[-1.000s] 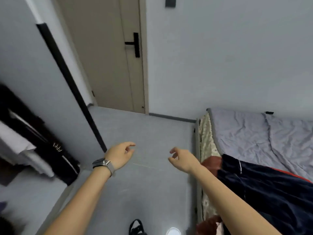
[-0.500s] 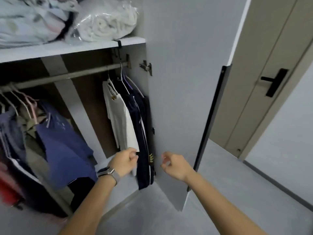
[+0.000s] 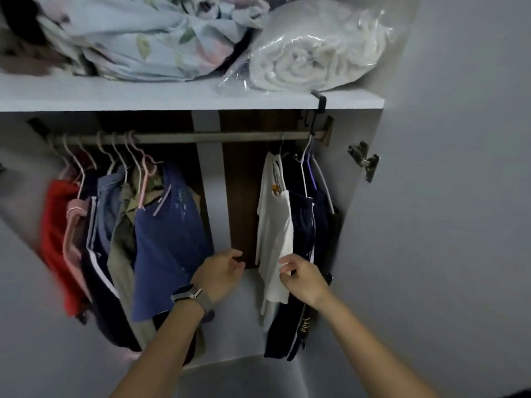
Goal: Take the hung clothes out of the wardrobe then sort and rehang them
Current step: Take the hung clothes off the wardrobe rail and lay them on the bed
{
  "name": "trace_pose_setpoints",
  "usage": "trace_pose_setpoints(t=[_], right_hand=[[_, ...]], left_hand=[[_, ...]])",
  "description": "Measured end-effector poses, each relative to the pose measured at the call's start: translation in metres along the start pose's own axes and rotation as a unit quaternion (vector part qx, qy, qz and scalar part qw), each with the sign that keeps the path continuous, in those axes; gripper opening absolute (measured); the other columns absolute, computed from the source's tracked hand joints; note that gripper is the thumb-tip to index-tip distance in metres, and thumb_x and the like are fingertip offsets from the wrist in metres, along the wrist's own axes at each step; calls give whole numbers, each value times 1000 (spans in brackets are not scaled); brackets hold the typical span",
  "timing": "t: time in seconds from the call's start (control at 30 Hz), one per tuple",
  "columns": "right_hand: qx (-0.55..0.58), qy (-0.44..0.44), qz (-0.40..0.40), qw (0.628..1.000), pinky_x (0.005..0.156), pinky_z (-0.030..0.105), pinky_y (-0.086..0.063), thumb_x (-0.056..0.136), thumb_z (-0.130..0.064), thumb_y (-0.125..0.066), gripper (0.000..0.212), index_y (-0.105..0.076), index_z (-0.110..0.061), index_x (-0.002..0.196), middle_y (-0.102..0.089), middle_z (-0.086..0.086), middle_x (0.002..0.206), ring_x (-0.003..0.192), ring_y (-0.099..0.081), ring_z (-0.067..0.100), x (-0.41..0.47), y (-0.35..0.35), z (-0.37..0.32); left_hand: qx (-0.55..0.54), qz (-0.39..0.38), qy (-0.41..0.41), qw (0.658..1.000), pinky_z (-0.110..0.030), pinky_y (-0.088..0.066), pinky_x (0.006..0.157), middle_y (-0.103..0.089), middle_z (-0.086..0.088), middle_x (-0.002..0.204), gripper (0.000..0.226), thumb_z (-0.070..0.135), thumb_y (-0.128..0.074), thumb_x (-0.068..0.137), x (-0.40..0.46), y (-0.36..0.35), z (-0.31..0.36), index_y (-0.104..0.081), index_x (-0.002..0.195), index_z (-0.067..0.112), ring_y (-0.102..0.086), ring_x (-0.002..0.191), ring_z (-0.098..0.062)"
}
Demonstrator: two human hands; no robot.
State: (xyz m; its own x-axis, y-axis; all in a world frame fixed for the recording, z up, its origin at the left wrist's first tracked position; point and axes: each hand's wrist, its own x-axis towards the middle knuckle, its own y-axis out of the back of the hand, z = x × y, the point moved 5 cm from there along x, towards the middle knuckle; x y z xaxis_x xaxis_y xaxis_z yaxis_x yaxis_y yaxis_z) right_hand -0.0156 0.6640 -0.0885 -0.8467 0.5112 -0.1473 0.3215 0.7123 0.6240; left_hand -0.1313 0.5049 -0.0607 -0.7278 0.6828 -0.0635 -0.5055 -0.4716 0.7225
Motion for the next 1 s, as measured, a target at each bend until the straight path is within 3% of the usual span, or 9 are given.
trace_pose_setpoints(t=[0.17, 0.23, 0.43, 0.53, 0.63, 0.7, 0.8, 0.87, 1.0], right_hand=[[79, 5, 181, 980, 91, 40, -52, 80, -13, -66, 44, -55, -15, 123, -54, 13, 123, 102, -60, 25, 80, 33, -27], [79, 16, 244, 967, 96, 40, -49, 79, -12, -69, 49, -54, -13, 125, -53, 12, 124, 110, -56, 25, 108, 40, -45], [11, 8, 140, 990, 111, 33, -31, 83, -7, -67, 80, -22, -5, 150, -31, 16, 150, 137, -34, 29, 196, 36, -71], [-61, -11, 228, 972, 107, 39, -34, 79, -11, -72, 81, -28, -1, 146, -36, 21, 144, 131, -35, 38, 212, 44, -74], [-201, -26, 314, 928, 94, 47, -39, 79, -26, -74, 78, -35, -1, 140, -42, 24, 136, 120, -38, 41, 218, 56, -79], [-160, -74, 256, 950, 83, 42, -45, 82, -34, -71, 70, -39, 0, 134, -52, 23, 125, 113, -49, 39, 235, 63, -76], [-16, -108, 170, 979, 57, 28, -42, 88, -25, -64, 36, -57, 3, 110, -63, 15, 83, 72, -59, 28, 258, 58, -76], [90, -86, 128, 984, 51, 24, -42, 95, -24, -55, 22, -61, -3, 98, -60, 7, 59, 51, -55, 18, 264, 38, -83], [208, 7, 30, 978, 38, 18, -36, 99, -15, -47, 20, -50, -10, 80, -44, 10, 59, 36, -41, 7, 249, -22, -128]], left_hand=[[-2, 50, 15, 999, -22, -47, 84, -65, -2, 113, 32, 22, -52, 94, 29, 45, -41, -55, 124, 16, -62, 99, -15], [2, 66, 8, 998, -16, -44, 77, -65, -1, 112, 30, 21, -52, 94, 47, 61, -55, -55, 123, 16, -61, 94, -11], [28, 89, -36, 995, -27, -49, 83, -64, -3, 108, 29, 21, -53, 93, 107, 89, -69, -59, 121, 16, -61, 91, -15], [48, 253, -72, 964, -15, -35, 92, -51, -10, 118, 27, 11, -62, 84, 117, 121, -76, -64, 111, 13, -50, 109, -20], [86, 443, -10, 892, -36, -39, 90, -47, -18, 117, 37, 8, -63, 71, 110, 162, -97, -61, 108, 5, -46, 106, -33], [81, 455, 44, 886, -47, -43, 90, -47, -26, 118, 48, 1, -67, 67, 116, 175, -117, -55, 114, -3, -47, 105, -42], [18, 384, 72, 920, -47, -42, 100, -45, -27, 129, 54, 0, -63, 76, 131, 171, -136, -44, 126, -4, -45, 120, -41], [-3, 365, 90, 927, -39, -48, 88, -57, -23, 117, 42, 4, -60, 80, 139, 164, -144, -48, 121, -1, -56, 108, -37], [-22, 334, 89, 938, -28, -40, 65, -64, -21, 88, 20, 7, -57, 87, 156, 161, -149, -57, 106, -1, -62, 79, -33]])
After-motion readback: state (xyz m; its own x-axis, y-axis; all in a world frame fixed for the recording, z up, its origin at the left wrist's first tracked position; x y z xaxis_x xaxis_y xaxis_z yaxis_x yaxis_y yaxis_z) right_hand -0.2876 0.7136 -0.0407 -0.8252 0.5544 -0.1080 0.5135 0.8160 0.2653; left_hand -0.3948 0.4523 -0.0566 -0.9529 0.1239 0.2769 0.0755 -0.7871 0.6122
